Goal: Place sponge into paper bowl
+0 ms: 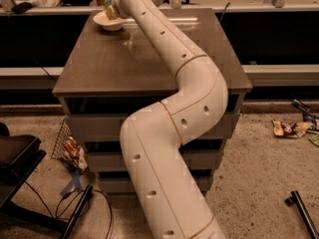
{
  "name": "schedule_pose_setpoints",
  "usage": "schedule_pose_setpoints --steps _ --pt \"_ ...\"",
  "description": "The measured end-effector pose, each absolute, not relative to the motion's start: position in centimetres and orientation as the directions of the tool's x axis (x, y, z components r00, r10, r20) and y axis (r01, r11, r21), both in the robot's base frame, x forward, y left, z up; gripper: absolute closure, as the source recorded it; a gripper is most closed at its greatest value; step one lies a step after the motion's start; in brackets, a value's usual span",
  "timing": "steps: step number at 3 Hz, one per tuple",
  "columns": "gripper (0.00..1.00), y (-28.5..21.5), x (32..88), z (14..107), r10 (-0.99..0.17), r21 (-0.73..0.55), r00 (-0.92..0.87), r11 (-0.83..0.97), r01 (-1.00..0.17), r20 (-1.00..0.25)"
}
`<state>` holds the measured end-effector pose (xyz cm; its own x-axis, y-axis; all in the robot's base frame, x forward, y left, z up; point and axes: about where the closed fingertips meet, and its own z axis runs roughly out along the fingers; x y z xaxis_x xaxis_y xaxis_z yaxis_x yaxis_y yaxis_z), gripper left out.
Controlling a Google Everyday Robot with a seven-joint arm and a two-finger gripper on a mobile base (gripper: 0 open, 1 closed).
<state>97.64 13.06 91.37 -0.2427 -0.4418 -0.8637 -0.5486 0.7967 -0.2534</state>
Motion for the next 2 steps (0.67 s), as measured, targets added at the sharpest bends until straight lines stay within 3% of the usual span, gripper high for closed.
schedule_pose_setpoints --steps 2 --pt "1.0 11.9 97.36 91.17 -0.457 -0.264 -0.302 0.819 -0.509 -0.836"
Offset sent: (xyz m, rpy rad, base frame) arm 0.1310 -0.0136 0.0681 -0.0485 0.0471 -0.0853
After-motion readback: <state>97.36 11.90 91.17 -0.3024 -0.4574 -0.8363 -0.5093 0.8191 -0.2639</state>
